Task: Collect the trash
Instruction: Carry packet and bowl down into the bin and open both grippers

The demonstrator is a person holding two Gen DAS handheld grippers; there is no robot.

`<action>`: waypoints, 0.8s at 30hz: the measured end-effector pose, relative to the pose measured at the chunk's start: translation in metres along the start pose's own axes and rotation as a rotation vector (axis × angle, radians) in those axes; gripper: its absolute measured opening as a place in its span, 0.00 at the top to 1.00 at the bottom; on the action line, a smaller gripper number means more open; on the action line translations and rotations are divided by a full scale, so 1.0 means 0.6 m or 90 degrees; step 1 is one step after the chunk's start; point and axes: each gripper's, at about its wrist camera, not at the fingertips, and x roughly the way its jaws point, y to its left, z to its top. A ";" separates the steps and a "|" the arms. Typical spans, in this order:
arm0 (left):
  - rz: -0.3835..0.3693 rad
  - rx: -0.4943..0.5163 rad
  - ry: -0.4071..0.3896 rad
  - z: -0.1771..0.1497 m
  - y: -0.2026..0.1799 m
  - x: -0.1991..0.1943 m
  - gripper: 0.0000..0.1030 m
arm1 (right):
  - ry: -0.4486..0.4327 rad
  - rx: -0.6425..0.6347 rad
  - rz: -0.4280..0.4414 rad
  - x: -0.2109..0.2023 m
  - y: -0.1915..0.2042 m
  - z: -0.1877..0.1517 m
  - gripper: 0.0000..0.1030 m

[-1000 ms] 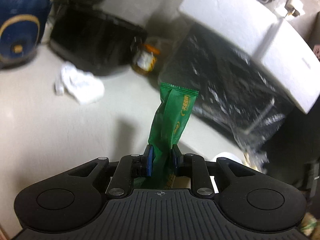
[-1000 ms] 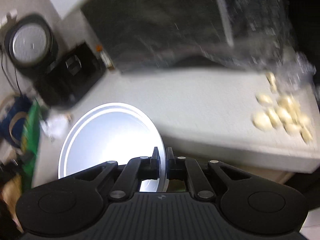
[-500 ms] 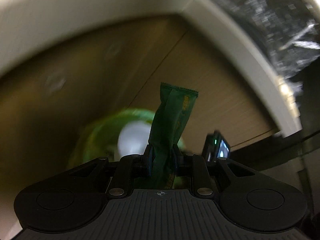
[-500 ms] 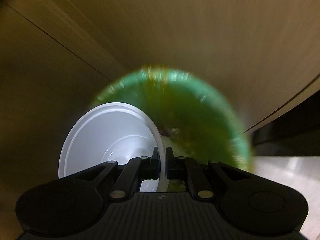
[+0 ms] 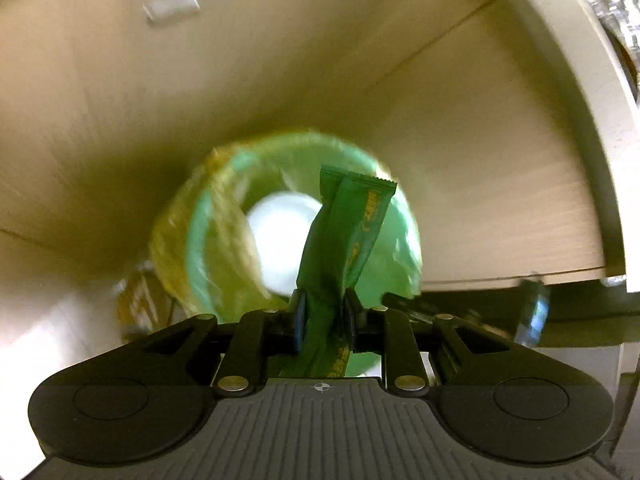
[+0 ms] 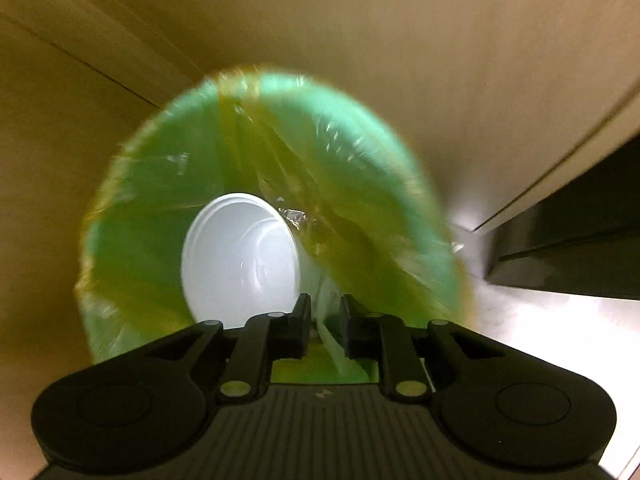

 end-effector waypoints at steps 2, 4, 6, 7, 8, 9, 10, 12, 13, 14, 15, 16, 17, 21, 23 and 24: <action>-0.008 -0.028 0.024 0.009 -0.008 0.027 0.77 | -0.006 -0.005 0.003 -0.045 -0.009 -0.014 0.80; -0.023 -0.065 0.055 0.017 -0.014 0.058 0.77 | -0.014 0.007 0.009 -0.086 -0.019 -0.032 0.79; -0.033 -0.103 0.091 0.026 -0.018 0.090 0.76 | -0.020 0.023 0.014 -0.120 -0.027 -0.047 0.79; -0.032 -0.117 0.108 0.031 -0.021 0.108 0.76 | -0.025 0.033 0.015 -0.134 -0.031 -0.056 0.79; -0.024 -0.128 0.118 0.033 -0.019 0.121 0.76 | -0.028 0.042 0.015 -0.145 -0.037 -0.065 0.79; -0.010 -0.140 0.123 0.038 -0.020 0.135 0.76 | -0.029 0.053 0.013 -0.153 -0.045 -0.072 0.79; 0.007 -0.155 0.127 0.045 -0.022 0.156 0.75 | -0.029 0.065 0.010 -0.161 -0.051 -0.080 0.79; 0.016 -0.200 0.143 0.054 -0.008 0.192 0.73 | -0.029 0.082 0.005 -0.168 -0.061 -0.088 0.79; 0.010 -0.240 0.156 0.056 0.006 0.213 0.69 | -0.027 0.086 0.001 -0.172 -0.063 -0.091 0.79; 0.007 -0.274 0.166 0.059 0.016 0.229 0.66 | -0.026 0.087 -0.002 -0.174 -0.066 -0.095 0.79; 0.006 -0.302 0.172 0.063 0.024 0.240 0.66 | -0.025 0.086 -0.008 -0.174 -0.066 -0.099 0.79; 0.005 -0.324 0.169 0.064 0.032 0.249 0.66 | -0.023 0.084 -0.015 -0.175 -0.066 -0.103 0.79; 0.003 -0.334 0.159 0.065 0.035 0.248 0.66 | -0.022 0.082 -0.020 -0.178 -0.066 -0.107 0.79; -0.021 -0.318 0.120 0.074 0.037 0.219 0.66 | -0.029 0.081 -0.027 -0.190 -0.065 -0.115 0.79; -0.044 -0.303 0.115 0.075 0.036 0.198 0.66 | -0.032 0.083 -0.029 -0.191 -0.060 -0.115 0.79; -0.058 -0.283 0.114 0.076 0.031 0.186 0.66 | -0.033 0.083 -0.030 -0.194 -0.058 -0.113 0.79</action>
